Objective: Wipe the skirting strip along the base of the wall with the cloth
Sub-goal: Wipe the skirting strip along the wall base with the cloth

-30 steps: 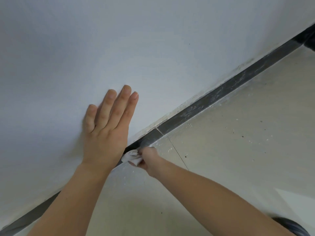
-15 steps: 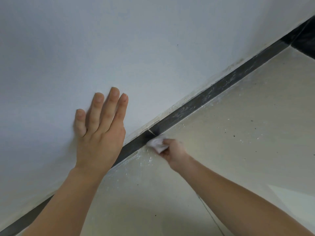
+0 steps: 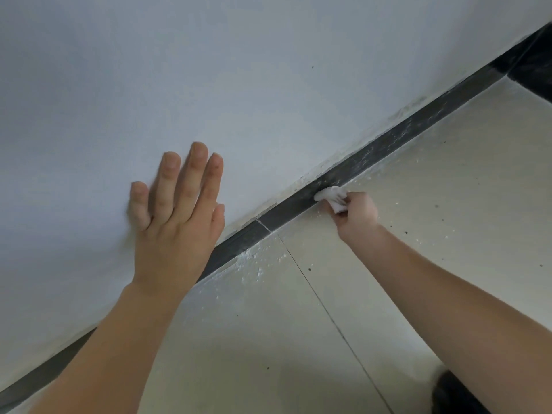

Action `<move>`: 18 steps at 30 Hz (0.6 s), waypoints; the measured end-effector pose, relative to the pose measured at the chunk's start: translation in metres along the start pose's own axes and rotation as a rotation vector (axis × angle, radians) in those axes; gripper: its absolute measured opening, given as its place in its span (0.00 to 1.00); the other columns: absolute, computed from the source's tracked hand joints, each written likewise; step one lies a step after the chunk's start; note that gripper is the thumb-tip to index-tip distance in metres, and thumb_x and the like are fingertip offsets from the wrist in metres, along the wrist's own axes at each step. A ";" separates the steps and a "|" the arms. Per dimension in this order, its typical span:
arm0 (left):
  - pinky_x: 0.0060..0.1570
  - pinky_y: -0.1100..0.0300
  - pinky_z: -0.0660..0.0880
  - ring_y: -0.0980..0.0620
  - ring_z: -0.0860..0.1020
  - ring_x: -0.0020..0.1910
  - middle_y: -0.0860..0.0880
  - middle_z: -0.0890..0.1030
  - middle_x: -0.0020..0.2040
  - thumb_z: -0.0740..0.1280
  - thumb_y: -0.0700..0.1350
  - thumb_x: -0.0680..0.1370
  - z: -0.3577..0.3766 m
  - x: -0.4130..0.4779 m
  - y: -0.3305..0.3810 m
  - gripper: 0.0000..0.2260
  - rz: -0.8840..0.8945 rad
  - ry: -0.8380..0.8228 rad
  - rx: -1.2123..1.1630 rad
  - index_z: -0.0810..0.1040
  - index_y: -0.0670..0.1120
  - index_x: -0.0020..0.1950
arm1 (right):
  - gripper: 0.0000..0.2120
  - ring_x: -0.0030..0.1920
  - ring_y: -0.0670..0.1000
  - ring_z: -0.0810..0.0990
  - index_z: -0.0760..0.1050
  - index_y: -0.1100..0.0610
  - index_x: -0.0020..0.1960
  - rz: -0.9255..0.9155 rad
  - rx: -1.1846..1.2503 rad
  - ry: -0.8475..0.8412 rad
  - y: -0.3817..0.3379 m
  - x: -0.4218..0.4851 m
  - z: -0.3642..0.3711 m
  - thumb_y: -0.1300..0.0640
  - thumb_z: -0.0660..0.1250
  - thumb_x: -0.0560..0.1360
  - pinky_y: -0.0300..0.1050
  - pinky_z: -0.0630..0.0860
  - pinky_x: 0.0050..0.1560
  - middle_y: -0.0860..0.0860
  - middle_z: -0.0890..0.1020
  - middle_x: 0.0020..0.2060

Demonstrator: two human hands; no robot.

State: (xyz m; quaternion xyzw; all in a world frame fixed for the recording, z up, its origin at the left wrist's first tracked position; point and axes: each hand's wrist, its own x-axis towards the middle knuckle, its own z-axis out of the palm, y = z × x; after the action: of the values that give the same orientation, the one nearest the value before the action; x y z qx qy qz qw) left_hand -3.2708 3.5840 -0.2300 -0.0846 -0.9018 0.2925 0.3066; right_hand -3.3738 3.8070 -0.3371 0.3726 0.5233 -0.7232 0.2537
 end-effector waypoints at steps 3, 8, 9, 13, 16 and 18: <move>0.72 0.51 0.33 0.50 0.37 0.77 0.50 0.41 0.79 0.61 0.49 0.80 0.001 0.000 0.001 0.31 0.004 -0.007 0.004 0.52 0.47 0.80 | 0.05 0.39 0.52 0.78 0.75 0.66 0.44 0.078 0.105 -0.072 0.029 -0.007 0.008 0.69 0.60 0.74 0.48 0.78 0.51 0.59 0.79 0.45; 0.72 0.51 0.33 0.49 0.38 0.77 0.49 0.43 0.79 0.62 0.50 0.80 0.002 -0.002 -0.001 0.31 0.024 -0.010 0.020 0.54 0.46 0.79 | 0.07 0.38 0.54 0.78 0.69 0.65 0.55 0.285 -0.003 -0.312 0.070 -0.033 0.049 0.68 0.58 0.78 0.49 0.81 0.40 0.60 0.76 0.42; 0.72 0.51 0.33 0.49 0.38 0.77 0.49 0.43 0.79 0.62 0.50 0.80 0.002 -0.002 -0.001 0.30 0.025 -0.010 0.019 0.54 0.46 0.79 | 0.07 0.39 0.53 0.78 0.68 0.63 0.56 0.240 -0.012 -0.315 0.063 -0.035 0.053 0.68 0.57 0.78 0.47 0.81 0.40 0.59 0.76 0.45; 0.72 0.52 0.33 0.50 0.37 0.77 0.50 0.43 0.79 0.61 0.48 0.80 -0.001 0.000 -0.001 0.30 0.020 -0.024 -0.015 0.53 0.47 0.79 | 0.11 0.39 0.50 0.77 0.67 0.58 0.58 0.125 -0.038 -0.222 0.022 -0.018 0.044 0.67 0.55 0.78 0.40 0.81 0.31 0.56 0.74 0.48; 0.72 0.52 0.32 0.50 0.37 0.77 0.51 0.42 0.79 0.60 0.47 0.80 -0.001 0.000 0.000 0.30 0.000 -0.027 -0.024 0.52 0.47 0.80 | 0.07 0.36 0.51 0.77 0.69 0.61 0.51 0.095 0.054 -0.101 -0.010 -0.015 0.025 0.68 0.54 0.78 0.39 0.80 0.27 0.55 0.74 0.40; 0.73 0.51 0.33 0.50 0.38 0.77 0.51 0.43 0.79 0.59 0.47 0.80 0.001 -0.001 0.003 0.30 -0.006 -0.017 -0.020 0.52 0.47 0.80 | 0.09 0.34 0.52 0.77 0.72 0.64 0.46 0.096 0.232 0.001 -0.025 -0.013 0.008 0.68 0.53 0.78 0.39 0.80 0.27 0.57 0.76 0.39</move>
State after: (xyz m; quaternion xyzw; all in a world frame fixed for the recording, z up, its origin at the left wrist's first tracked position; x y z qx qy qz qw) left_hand -3.2709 3.5854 -0.2326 -0.0823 -0.9076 0.2831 0.2988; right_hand -3.3875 3.8076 -0.3112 0.4245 0.4177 -0.7658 0.2426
